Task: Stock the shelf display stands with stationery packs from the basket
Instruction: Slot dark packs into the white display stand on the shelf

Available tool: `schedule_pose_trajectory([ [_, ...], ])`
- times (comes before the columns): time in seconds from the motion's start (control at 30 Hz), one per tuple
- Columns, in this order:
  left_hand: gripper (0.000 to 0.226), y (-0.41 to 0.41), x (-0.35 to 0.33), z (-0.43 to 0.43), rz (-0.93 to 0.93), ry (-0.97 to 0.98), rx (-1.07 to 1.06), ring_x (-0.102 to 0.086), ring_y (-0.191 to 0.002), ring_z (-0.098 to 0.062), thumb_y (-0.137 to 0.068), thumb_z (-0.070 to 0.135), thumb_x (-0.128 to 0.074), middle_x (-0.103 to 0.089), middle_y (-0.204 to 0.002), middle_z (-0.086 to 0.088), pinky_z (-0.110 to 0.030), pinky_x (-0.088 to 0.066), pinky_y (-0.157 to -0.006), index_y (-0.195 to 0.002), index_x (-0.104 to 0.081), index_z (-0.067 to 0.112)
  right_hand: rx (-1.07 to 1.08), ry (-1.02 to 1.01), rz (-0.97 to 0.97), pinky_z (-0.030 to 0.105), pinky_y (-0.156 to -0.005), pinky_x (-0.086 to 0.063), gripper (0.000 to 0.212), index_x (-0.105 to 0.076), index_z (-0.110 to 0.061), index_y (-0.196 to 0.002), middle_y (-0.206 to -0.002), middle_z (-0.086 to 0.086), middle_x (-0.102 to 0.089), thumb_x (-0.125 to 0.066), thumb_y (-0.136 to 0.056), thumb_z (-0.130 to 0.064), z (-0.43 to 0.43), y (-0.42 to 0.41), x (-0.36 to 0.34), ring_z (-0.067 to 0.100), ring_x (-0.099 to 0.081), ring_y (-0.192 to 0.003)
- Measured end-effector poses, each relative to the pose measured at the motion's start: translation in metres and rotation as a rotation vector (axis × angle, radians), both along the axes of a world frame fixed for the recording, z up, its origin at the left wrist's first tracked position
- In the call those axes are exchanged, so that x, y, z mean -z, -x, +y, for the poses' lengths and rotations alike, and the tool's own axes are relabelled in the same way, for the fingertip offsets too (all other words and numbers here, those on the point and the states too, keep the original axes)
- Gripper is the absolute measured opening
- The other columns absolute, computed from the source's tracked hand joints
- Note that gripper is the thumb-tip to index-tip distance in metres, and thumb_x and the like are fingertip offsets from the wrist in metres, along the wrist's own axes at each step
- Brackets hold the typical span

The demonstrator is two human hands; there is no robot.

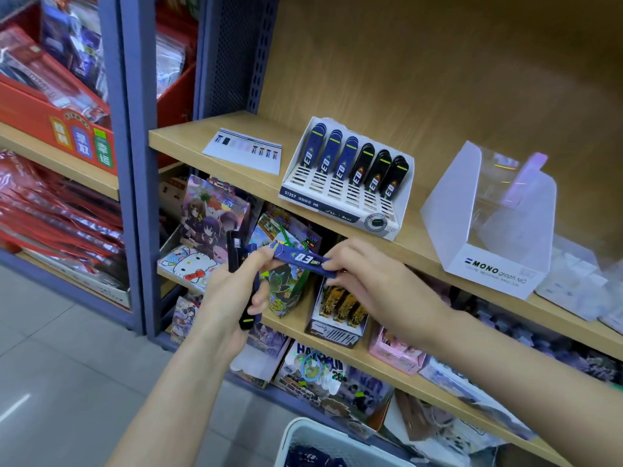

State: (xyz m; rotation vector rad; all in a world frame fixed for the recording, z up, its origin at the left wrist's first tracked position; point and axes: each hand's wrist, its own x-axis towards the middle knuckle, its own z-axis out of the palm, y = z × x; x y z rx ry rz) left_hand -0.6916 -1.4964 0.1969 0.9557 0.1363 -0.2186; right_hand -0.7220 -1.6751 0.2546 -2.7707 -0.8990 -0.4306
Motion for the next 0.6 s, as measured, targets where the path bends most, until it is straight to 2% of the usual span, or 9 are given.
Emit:
schedule_pose_trajectory([
  [0.03, 0.014, -0.001, 0.002, 0.001, -0.01, -0.053, -0.03, -0.02, -0.035, -0.008, -0.091, 0.015, -0.058, -0.061, -0.065, -0.005, -0.016, -0.016, -0.034, -0.079, -0.057, 0.009, 0.028, 0.02, 0.05, 0.036, -0.081, -0.05, 0.016, -0.052, -0.016, -0.108, -0.111, 0.0, -0.053, -0.054, -0.094, -0.023, 0.003, 0.002, 0.003, 0.015, -0.057, -0.096],
  [0.1, 0.013, -0.002, 0.004, 0.001, -0.042, -0.162, -0.073, -0.019, -0.036, -0.011, -0.091, 0.017, -0.06, -0.046, -0.064, -0.014, -0.018, -0.016, -0.036, -0.081, -0.058, 0.01, 0.083, -0.005, 0.191, 0.025, -0.092, -0.042, 0.034, -0.051, -0.018, -0.119, -0.116, -0.005, -0.053, -0.062, -0.09, -0.032, 0.009, 0.006, 0.008, 0.006, -0.049, -0.104],
  [0.2, 0.009, -0.002, 0.004, 0.001, -0.118, -0.22, -0.074, -0.02, -0.034, -0.012, -0.09, 0.018, -0.061, -0.032, -0.044, -0.007, -0.019, -0.016, -0.037, -0.089, -0.062, 0.009, 0.207, -0.146, 0.264, 0.013, -0.085, -0.039, 0.042, -0.047, -0.031, -0.118, -0.107, -0.014, -0.057, -0.063, -0.082, -0.048, 0.023, 0.003, 0.007, -0.004, -0.047, -0.093],
  [0.27, 0.011, -0.002, 0.003, 0.001, -0.172, -0.24, -0.039, -0.02, -0.034, -0.013, -0.091, 0.018, -0.06, -0.03, -0.04, -0.003, -0.019, -0.016, -0.038, -0.093, -0.064, 0.008, 0.262, -0.255, 0.279, 0.013, -0.073, -0.041, 0.031, -0.047, -0.035, -0.109, -0.09, -0.013, -0.061, -0.066, -0.084, -0.04, 0.031, -0.004, 0.004, 0.001, -0.05, -0.076],
  [0.37, 0.016, -0.001, 0.002, 0.006, -0.225, -0.228, 0.023, -0.021, -0.035, -0.012, -0.094, 0.022, -0.057, -0.034, -0.04, -0.003, -0.018, -0.018, -0.039, -0.101, -0.064, 0.01, 0.266, -0.299, 0.368, 0.014, -0.061, -0.041, 0.014, -0.056, -0.029, -0.09, -0.07, -0.01, -0.06, -0.069, -0.085, -0.028, 0.039, -0.015, -0.005, 0.001, -0.048, -0.059],
  [0.47, 0.02, 0.0, 0.0, 0.012, -0.261, -0.212, 0.068, -0.023, -0.037, -0.011, -0.095, 0.03, -0.054, -0.053, -0.059, -0.009, -0.02, -0.017, -0.04, -0.098, -0.062, 0.013, 0.312, -0.369, 0.302, 0.013, -0.059, -0.042, 0.021, -0.049, -0.029, -0.076, -0.065, -0.01, -0.056, -0.065, -0.088, -0.022, 0.035, -0.032, -0.022, -0.002, -0.051, -0.056],
  [0.5, 0.023, 0.0, 0.0, 0.014, -0.26, -0.221, 0.077, -0.023, -0.038, -0.012, -0.095, 0.034, -0.052, -0.053, -0.065, -0.013, -0.021, -0.018, -0.041, -0.092, -0.06, 0.013, 0.338, -0.452, 0.262, 0.016, -0.063, -0.046, 0.02, -0.047, -0.026, -0.078, -0.067, -0.008, -0.057, -0.063, -0.089, -0.02, 0.032, -0.04, -0.031, -0.001, -0.055, -0.058],
  [0.57, 0.032, -0.001, 0.002, 0.015, -0.24, -0.266, 0.108, -0.022, -0.038, -0.013, -0.096, 0.037, -0.047, -0.04, -0.053, -0.011, -0.021, -0.019, -0.04, -0.083, -0.055, 0.009, 0.366, -0.655, 0.21, 0.027, -0.069, -0.055, 0.014, -0.044, -0.015, -0.092, -0.073, 0.001, -0.062, -0.058, -0.092, -0.012, 0.028, -0.056, -0.048, 0.01, -0.065, -0.066],
  [0.6, 0.035, -0.002, 0.002, 0.015, -0.222, -0.284, 0.123, -0.021, -0.037, -0.012, -0.098, 0.036, -0.045, -0.035, -0.046, -0.007, -0.02, -0.019, -0.039, -0.082, -0.054, 0.007, 0.376, -0.726, 0.172, 0.026, -0.069, -0.056, 0.016, -0.041, -0.011, -0.099, -0.075, 0.004, -0.063, -0.055, -0.093, -0.009, 0.027, -0.064, -0.056, 0.012, -0.067, -0.066],
])
